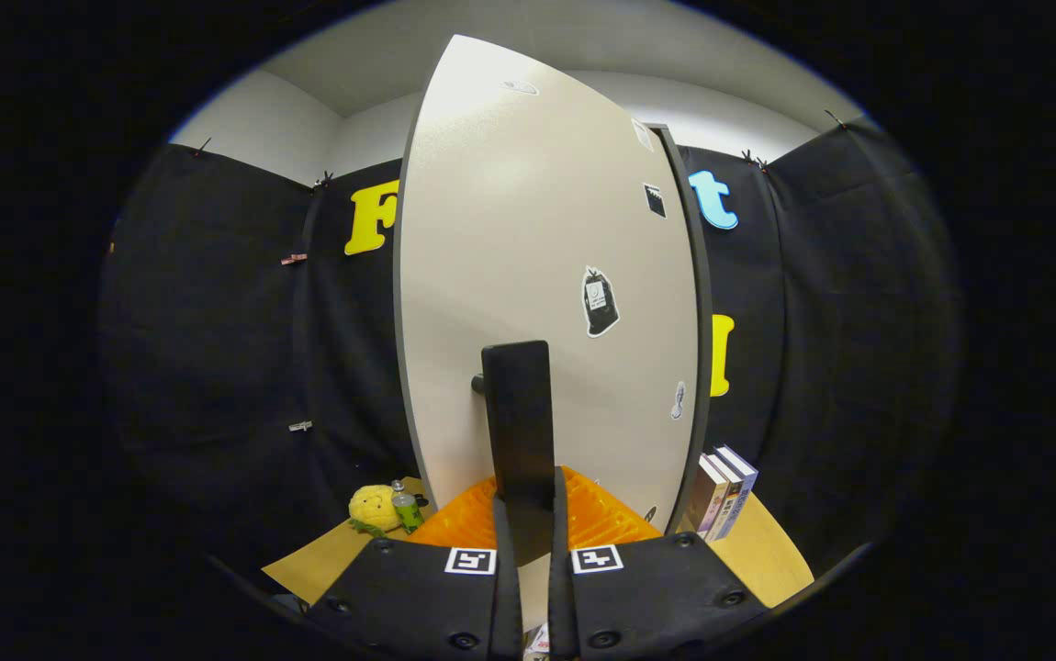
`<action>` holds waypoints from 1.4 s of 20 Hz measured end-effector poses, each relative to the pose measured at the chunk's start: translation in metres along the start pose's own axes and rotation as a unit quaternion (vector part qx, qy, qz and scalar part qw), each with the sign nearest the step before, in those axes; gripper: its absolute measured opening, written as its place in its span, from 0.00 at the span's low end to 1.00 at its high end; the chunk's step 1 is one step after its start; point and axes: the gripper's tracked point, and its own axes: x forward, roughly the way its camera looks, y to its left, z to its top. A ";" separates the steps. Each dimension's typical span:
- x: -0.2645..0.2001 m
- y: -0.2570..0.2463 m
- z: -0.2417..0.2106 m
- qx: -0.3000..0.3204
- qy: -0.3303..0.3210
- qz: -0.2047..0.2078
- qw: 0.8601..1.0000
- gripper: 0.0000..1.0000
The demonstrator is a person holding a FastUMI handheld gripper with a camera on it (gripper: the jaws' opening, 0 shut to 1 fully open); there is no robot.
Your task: Open the shoe cabinet door, grab the shoes and put them into the shoe cabinet, then close the shoe cabinet door.
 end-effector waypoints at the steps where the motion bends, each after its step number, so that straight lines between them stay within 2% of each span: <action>1: -0.006 -0.008 0.000 0.000 -0.002 -0.001 1.000 0.15; 9: -0.040 -0.089 0.005 0.002 -0.013 -0.040 0.999 0.14; 10: -0.050 -0.100 0.009 0.003 -0.015 -0.046 0.999 0.10; 15: -0.057 -0.153 0.015 0.015 -0.021 -0.080 0.996 0.09; 16: -0.060 -0.162 0.016 0.014 -0.022 -0.081 0.996 0.05; 19: -0.069 -0.156 0.022 0.051 -0.028 -0.030 0.998 0.06; 21: -0.074 -0.156 0.023 0.053 -0.028 0.002 0.998 0.09; 25: -0.091 -0.156 0.031 0.009 -0.045 0.015 0.999 0.10; 28: -0.107 -0.162 0.036 -0.005 -0.049 -0.003 0.999 0.10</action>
